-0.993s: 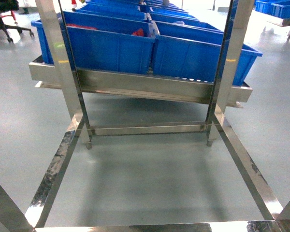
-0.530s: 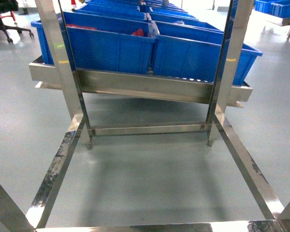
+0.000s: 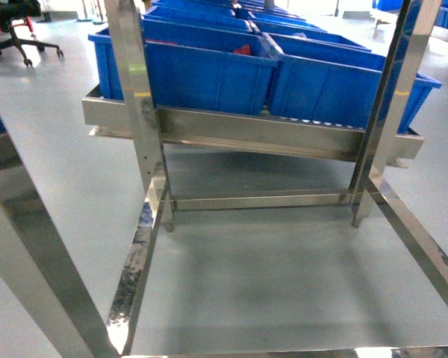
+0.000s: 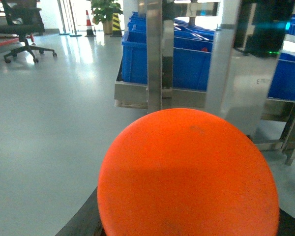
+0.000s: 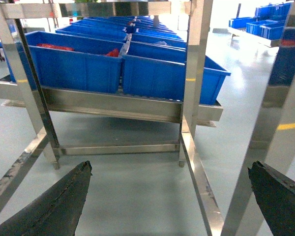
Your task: Pick capacitor and pack into box
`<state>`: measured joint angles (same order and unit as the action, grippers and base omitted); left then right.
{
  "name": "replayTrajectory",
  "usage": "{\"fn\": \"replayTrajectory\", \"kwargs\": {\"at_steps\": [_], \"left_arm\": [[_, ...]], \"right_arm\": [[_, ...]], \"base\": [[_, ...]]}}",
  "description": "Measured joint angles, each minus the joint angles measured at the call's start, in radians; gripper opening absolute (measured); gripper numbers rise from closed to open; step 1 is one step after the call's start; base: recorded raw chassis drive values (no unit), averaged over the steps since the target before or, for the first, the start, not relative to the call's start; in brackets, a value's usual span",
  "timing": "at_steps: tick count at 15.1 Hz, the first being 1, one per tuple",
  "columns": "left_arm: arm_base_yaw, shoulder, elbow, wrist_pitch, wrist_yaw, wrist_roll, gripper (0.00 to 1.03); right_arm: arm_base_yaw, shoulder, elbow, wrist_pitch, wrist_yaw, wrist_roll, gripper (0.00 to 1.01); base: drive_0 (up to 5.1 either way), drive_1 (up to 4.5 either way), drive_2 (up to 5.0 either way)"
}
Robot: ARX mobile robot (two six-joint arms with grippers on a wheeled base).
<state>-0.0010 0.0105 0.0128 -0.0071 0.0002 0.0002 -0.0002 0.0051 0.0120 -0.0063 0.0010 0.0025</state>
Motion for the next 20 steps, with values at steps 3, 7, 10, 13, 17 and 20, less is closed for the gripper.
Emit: {"fn": "replayTrajectory", "kwargs": {"at_steps": [3,7,10,13,17,20], "left_arm": [[0.000,0.000,0.000,0.000,0.000,0.000,0.44],[0.000,0.000,0.000,0.000,-0.001,0.000,0.44],[0.000,0.000,0.000,0.002,0.000,0.000,0.44],[0.000,0.000,0.000,0.004,0.000,0.000,0.44],[0.000,0.000,0.000,0.000,0.000,0.000,0.44],[0.000,0.000,0.000,0.000,0.000,0.000,0.44]], "right_arm": [[0.000,0.000,0.000,-0.001,0.000,0.000,0.98],[0.000,0.000,0.000,0.002,0.000,0.000,0.98],[0.000,0.000,0.000,0.000,0.000,0.000,0.98],[0.000,0.000,0.000,-0.002,0.000,0.000,0.98],[0.000,0.000,0.000,0.006,-0.001,0.000,0.98],[0.000,0.000,0.000,0.000,-0.001,0.000,0.98]], "base": [[-5.0,2.44,2.4],[-5.0,2.49,2.5],[-4.9,2.52,2.5],[-5.0,2.41,2.4],[-5.0,2.46,2.5],[-4.9,2.51,2.5]]}}
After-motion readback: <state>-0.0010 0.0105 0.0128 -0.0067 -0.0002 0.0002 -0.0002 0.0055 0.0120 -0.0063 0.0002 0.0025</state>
